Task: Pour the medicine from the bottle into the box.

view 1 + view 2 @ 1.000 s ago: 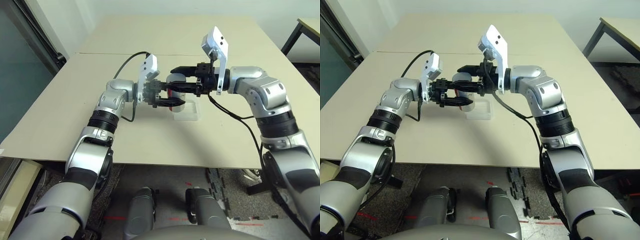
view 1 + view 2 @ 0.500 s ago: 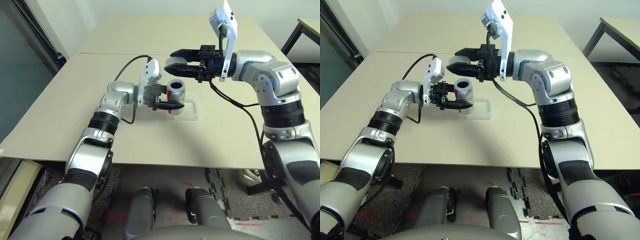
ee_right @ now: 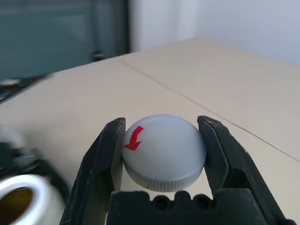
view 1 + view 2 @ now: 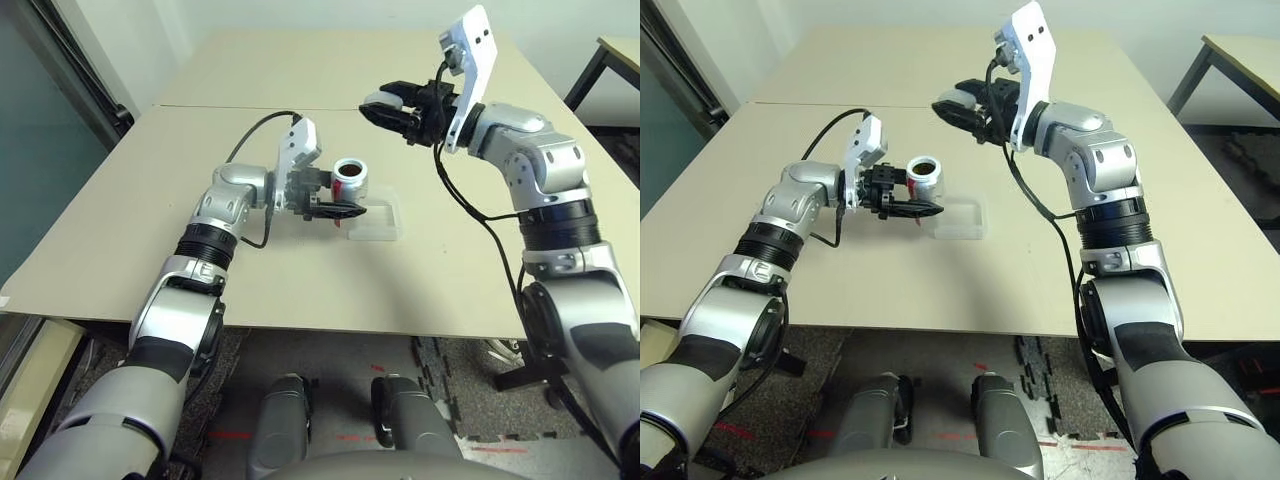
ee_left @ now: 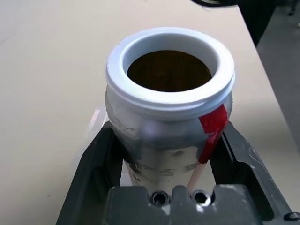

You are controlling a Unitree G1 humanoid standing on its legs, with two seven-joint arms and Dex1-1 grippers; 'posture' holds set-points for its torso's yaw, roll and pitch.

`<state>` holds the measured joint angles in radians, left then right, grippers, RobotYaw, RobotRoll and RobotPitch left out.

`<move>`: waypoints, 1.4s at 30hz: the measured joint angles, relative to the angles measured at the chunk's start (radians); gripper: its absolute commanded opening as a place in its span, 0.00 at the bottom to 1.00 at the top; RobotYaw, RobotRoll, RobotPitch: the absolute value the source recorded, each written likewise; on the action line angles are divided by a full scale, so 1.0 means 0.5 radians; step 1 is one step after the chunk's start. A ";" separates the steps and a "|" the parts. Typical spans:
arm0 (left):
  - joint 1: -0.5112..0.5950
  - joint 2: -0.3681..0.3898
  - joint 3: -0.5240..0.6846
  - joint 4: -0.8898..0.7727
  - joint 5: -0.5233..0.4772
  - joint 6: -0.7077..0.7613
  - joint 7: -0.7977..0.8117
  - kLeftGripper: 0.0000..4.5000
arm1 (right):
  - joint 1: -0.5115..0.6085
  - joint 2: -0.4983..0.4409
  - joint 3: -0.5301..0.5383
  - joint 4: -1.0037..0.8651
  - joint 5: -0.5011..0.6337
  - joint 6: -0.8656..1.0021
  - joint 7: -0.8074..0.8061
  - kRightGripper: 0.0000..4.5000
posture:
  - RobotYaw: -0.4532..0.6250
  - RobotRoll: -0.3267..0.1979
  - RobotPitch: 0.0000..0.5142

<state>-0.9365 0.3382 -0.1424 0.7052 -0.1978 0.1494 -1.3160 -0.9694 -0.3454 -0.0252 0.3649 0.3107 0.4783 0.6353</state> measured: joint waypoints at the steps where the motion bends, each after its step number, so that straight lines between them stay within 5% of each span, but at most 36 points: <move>1: 0.000 0.003 0.017 0.000 -0.001 0.000 0.018 0.63 | 0.017 0.015 -0.014 0.017 -0.011 -0.017 -0.050 0.57 | 0.43 0.62 0.17; 21: -0.142 0.025 0.420 0.437 0.005 -0.305 0.950 0.63 | 0.417 0.117 -0.213 0.487 -0.216 -0.560 -0.634 0.57 | 0.45 0.62 0.17; 32: -0.156 -0.004 0.585 0.834 0.045 -0.620 1.556 0.63 | 0.426 0.100 -0.250 0.817 -0.255 -0.823 -0.702 0.57 | 0.44 0.62 0.16; 42: -0.138 -0.013 0.635 0.983 0.093 -0.697 1.791 0.63 | 0.412 0.132 -0.260 0.988 -0.271 -0.934 -0.730 0.57 | 0.44 0.62 0.14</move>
<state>-1.0053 0.3318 0.1749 1.1968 -0.1511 -0.1991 -0.4203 -0.7634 -0.2796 -0.1552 0.8589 0.1751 0.0113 0.2701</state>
